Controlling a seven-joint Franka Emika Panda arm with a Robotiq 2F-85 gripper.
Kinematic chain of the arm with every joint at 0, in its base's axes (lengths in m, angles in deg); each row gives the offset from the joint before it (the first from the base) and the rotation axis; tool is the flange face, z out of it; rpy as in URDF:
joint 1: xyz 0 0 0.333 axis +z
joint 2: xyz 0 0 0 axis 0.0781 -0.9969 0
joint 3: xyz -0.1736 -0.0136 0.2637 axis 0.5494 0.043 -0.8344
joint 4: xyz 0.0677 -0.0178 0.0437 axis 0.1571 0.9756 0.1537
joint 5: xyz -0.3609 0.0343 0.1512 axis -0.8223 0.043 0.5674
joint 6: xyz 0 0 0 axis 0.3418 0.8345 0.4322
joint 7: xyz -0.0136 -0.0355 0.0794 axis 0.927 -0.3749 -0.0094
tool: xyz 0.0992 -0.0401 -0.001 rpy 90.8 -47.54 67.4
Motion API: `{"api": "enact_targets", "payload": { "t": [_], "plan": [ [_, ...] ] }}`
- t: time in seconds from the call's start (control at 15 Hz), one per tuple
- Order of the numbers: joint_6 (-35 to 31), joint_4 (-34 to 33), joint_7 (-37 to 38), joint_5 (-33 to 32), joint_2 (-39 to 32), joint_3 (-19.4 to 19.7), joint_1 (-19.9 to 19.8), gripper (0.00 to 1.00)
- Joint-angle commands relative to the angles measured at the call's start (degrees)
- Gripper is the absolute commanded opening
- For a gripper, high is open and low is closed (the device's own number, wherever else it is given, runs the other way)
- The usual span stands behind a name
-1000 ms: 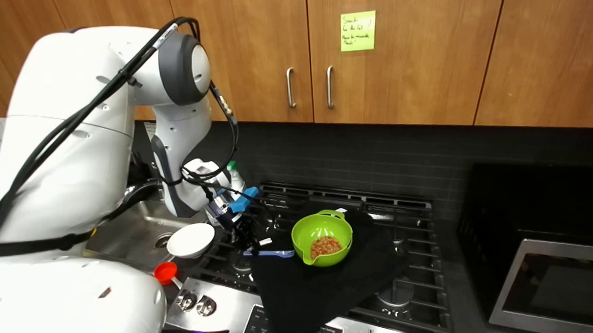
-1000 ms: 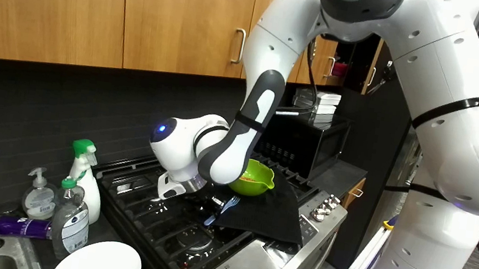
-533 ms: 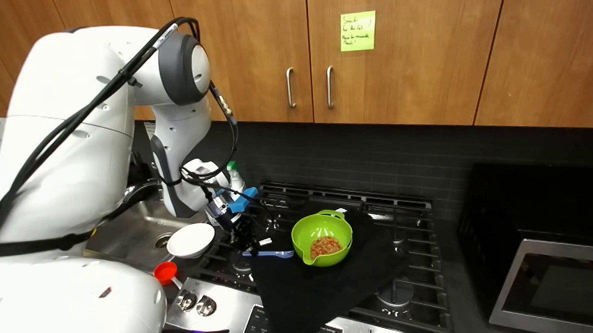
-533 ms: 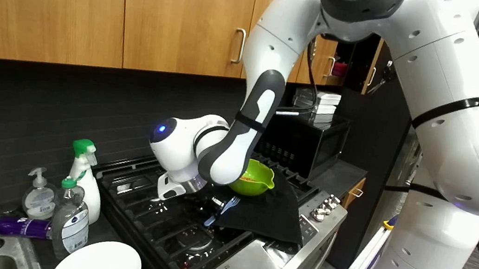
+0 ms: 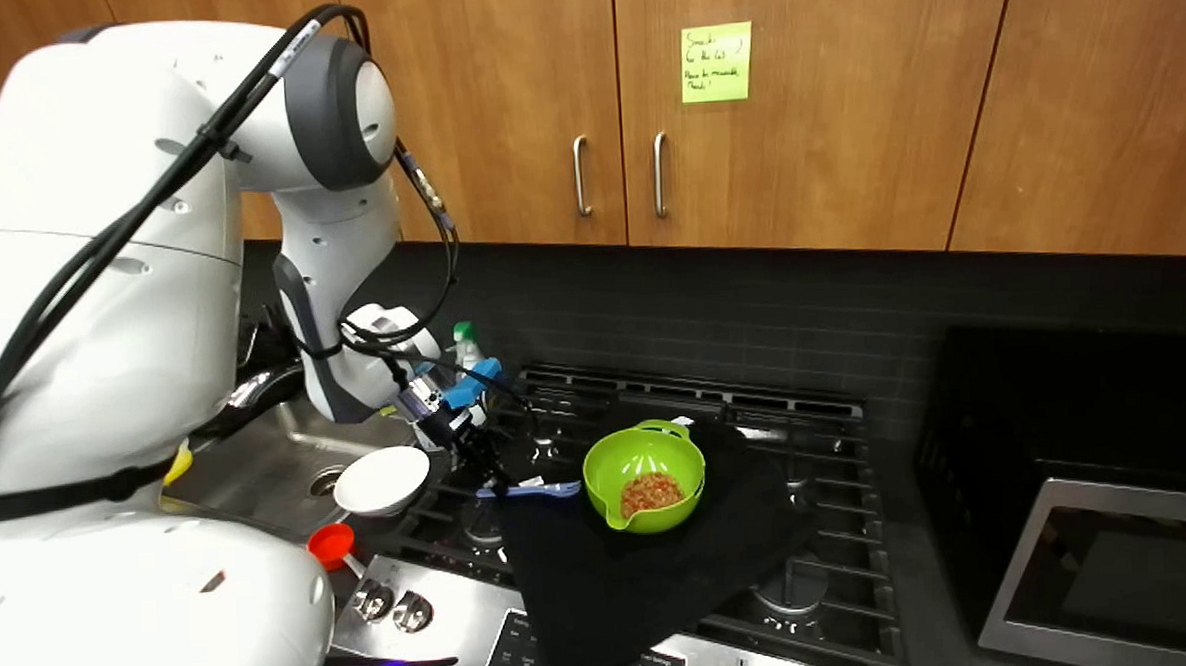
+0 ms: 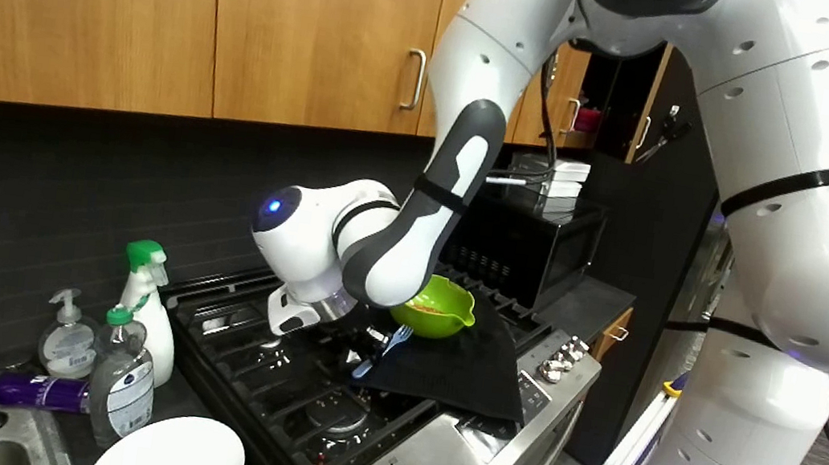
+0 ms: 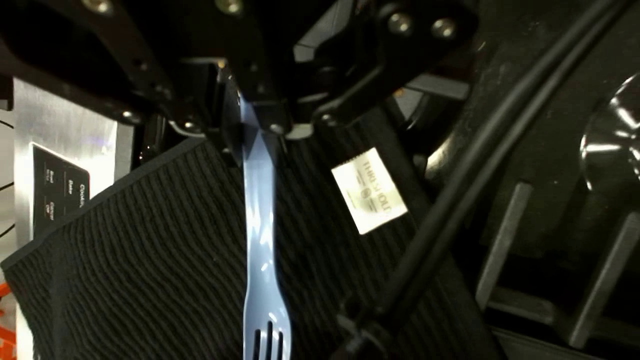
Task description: Use the blue fork to stir the contents in the light green bowl.
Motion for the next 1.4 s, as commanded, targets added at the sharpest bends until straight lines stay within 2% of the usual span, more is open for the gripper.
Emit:
{"api": "enact_targets", "payload": {
  "t": [0.0,0.33,0.6,0.8,1.33],
  "plan": [
    [0.38,2.89,-2.65,1.34,4.75,-0.91,0.2,0.05],
    [-0.64,4.21,-4.63,3.36,8.23,-2.17,-0.03,0.05],
    [-6.41,6.67,-7.45,8.88,12.34,-2.63,-1.63,0.05],
    [-10.02,8.74,-9.3,12.06,15.26,-1.77,-1.95,0.05],
    [-14.53,13.13,-14.77,16.14,21.44,0.14,-2.52,0.05]
  ]
}}
